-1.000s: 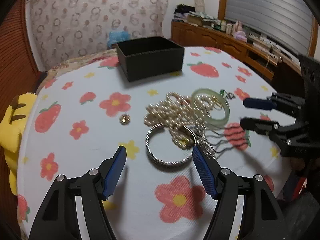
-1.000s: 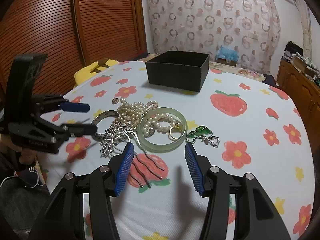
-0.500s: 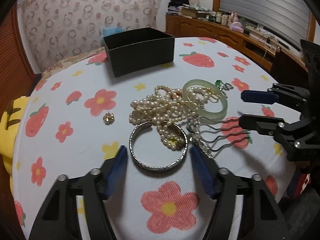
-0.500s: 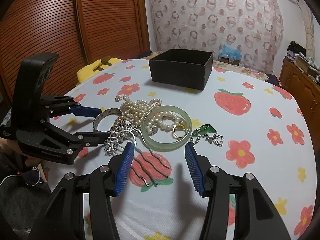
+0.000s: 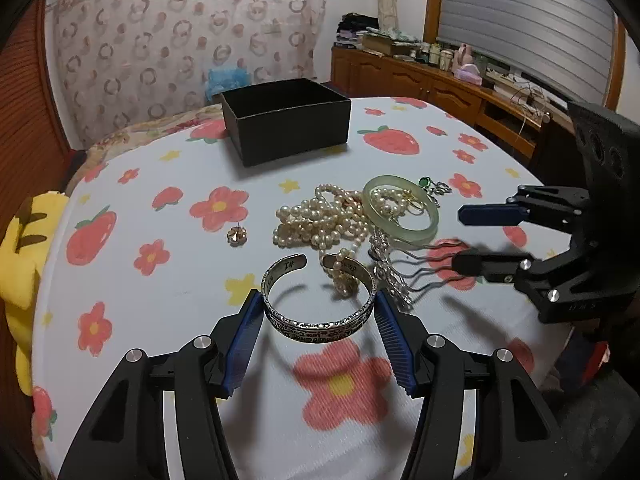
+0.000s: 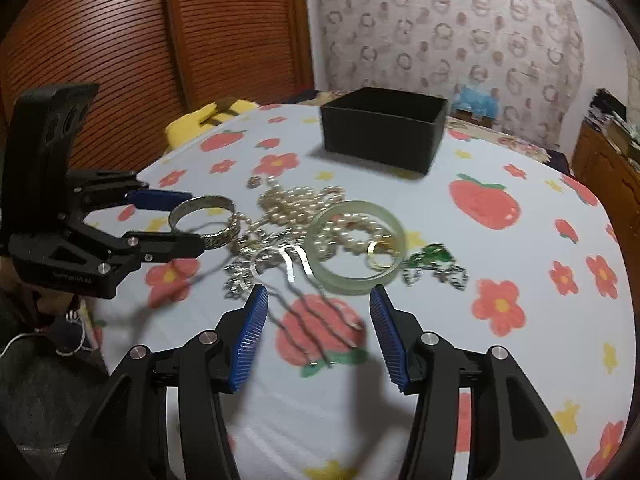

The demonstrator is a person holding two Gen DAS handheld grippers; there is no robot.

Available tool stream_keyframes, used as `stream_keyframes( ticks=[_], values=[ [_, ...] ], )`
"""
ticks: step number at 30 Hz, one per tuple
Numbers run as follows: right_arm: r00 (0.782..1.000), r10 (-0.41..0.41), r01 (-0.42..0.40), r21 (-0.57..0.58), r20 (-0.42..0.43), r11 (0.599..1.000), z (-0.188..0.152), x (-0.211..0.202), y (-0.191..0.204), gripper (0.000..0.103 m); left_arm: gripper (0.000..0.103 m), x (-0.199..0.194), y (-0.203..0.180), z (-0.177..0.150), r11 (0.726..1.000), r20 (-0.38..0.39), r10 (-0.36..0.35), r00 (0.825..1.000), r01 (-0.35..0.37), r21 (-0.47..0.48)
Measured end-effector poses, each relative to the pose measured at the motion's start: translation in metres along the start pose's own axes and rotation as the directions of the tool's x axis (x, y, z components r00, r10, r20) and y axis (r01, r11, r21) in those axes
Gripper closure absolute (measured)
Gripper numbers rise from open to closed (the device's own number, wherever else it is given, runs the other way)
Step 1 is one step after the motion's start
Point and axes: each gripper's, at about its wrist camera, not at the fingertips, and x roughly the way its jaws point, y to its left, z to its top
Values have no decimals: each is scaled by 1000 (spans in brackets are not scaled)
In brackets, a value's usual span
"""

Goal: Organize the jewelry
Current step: 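Grasp the silver bangle with the left gripper while the right moves to the silver hair comb, then close the right gripper on the silver hair comb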

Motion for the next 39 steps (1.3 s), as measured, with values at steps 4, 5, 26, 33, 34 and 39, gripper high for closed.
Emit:
stream_keyframes(
  ticks=[4, 5, 26, 33, 34, 39],
  values=[
    [1000, 3, -4, -33, -10, 999, 1, 1, 9, 42, 48, 1, 5, -3, 999, -23, -38, 999, 38, -18],
    [1000, 2, -3, -37, -12, 999, 0, 1, 11, 42, 48, 2, 5, -3, 999, -27, -41, 999, 41, -18],
    [996, 43, -48, -67, -79, 997, 6, 11, 12, 38, 48, -20, 5, -3, 998, 36, -46, 998, 47, -29],
    [991, 51, -67, -129, -122, 989, 17, 28, 25, 29, 48, -27, 14, -1, 998, 60, -27, 998, 30, -49],
    [991, 54, -71, -135, -125, 988, 19, 30, 26, 29, 48, -27, 16, 0, 998, 62, -26, 998, 30, -51],
    [988, 53, -78, -169, -148, 983, 26, 40, 33, 28, 48, -26, 21, -1, 998, 64, -24, 998, 28, -62]
  ],
)
